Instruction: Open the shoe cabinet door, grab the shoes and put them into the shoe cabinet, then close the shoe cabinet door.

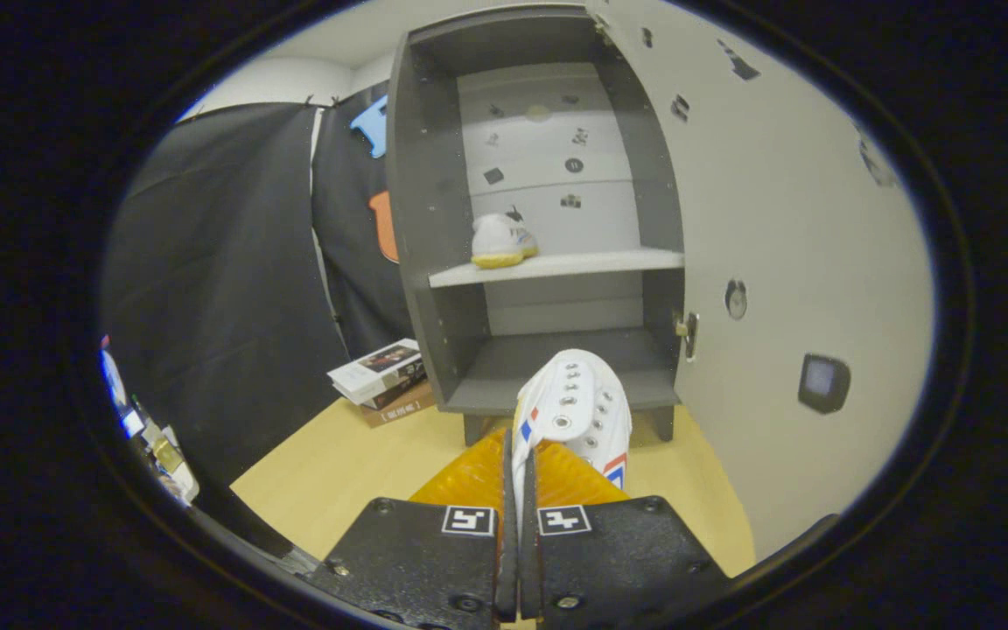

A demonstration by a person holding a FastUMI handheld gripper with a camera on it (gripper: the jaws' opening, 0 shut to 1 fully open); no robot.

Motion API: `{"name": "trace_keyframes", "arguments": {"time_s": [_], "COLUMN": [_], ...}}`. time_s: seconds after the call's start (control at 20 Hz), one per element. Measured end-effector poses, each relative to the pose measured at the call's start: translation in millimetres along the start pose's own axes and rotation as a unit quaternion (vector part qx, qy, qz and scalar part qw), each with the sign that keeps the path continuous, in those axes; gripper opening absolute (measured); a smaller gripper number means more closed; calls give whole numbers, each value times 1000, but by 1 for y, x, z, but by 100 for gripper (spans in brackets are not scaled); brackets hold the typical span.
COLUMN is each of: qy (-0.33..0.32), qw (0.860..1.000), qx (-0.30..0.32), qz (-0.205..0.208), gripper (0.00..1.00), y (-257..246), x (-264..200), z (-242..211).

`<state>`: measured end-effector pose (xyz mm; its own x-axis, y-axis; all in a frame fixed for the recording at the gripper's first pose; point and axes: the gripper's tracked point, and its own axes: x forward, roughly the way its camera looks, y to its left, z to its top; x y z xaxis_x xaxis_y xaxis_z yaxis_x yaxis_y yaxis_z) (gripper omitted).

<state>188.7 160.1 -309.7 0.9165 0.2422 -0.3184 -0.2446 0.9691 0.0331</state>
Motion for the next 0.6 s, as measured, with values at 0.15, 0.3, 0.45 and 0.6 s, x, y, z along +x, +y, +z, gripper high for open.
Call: {"name": "trace_keyframes", "arguments": {"time_s": [0.15, 0.3, 0.45, 0.6], "qy": [-30, -62, -87, -111], "qw": [999, 997, 996, 993], "qx": [-20, -32, -34, -28], "qz": [2, -13, -17, -18], "gripper": [5, 5, 5, 5], "y": [2, -3, -3, -7], "x": [-26, -51, -73, -92], "z": [50, 96, 144, 199]}}
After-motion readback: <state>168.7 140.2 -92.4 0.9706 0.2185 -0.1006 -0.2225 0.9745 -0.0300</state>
